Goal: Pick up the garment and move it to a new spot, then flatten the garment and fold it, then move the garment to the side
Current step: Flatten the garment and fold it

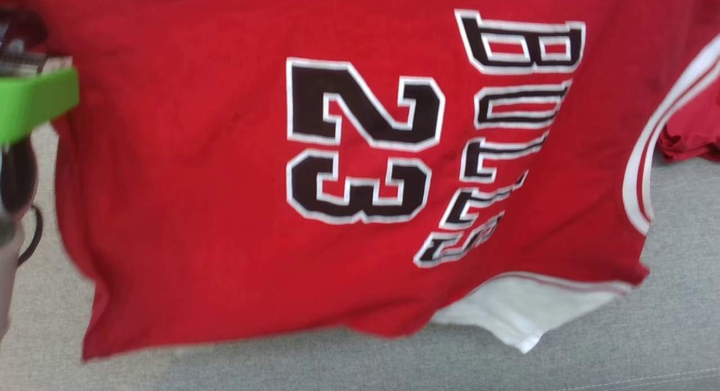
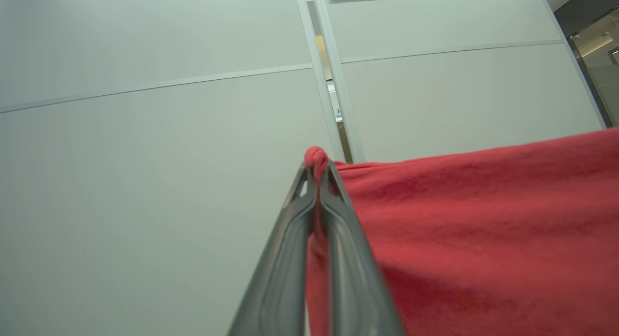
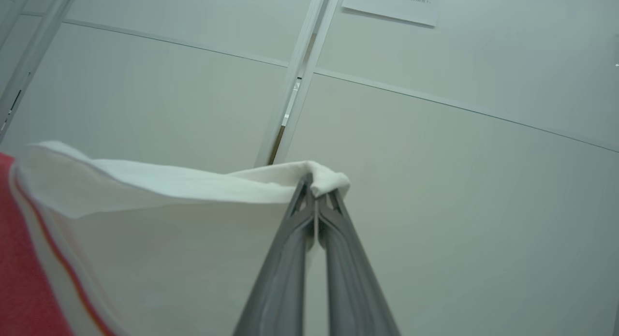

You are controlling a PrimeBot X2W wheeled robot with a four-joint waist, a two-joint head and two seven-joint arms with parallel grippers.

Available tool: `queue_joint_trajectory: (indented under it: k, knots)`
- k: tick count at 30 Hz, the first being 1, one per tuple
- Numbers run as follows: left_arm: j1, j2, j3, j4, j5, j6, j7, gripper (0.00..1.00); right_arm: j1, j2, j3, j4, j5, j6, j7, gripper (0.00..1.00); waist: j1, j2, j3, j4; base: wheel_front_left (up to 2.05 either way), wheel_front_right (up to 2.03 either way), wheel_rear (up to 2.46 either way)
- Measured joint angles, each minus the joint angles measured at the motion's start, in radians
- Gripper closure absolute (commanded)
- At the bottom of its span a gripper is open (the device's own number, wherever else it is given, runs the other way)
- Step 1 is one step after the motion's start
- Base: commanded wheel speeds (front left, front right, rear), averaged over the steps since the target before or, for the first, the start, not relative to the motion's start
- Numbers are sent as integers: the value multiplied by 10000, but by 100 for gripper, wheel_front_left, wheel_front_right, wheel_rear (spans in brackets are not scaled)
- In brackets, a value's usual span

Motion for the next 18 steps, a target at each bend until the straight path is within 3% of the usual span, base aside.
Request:
queue_joint_trajectory:
  k: [9, 14, 18]
  knots:
    - [-3154, -1603, -604, 5131, -497, -1005, -1043, 100, -3237, 529, 1601, 3674, 272, 2, -794, 100, 0, 0, 1032, 114, 0, 0, 0]
    - [-4786, -2127, -744, 7693, -499, -1712, -1622, 100, -5147, 1147, 2337, 5935, 251, 0, -1402, 100, 0, 0, 1252, 108, 0, 0, 0]
    - [-5009, -2359, -957, 9645, -443, -2150, -1841, 100, -5604, 1818, 2970, 7676, 322, 0, -1923, 100, 0, 0, 1317, -16, 0, 0, 0]
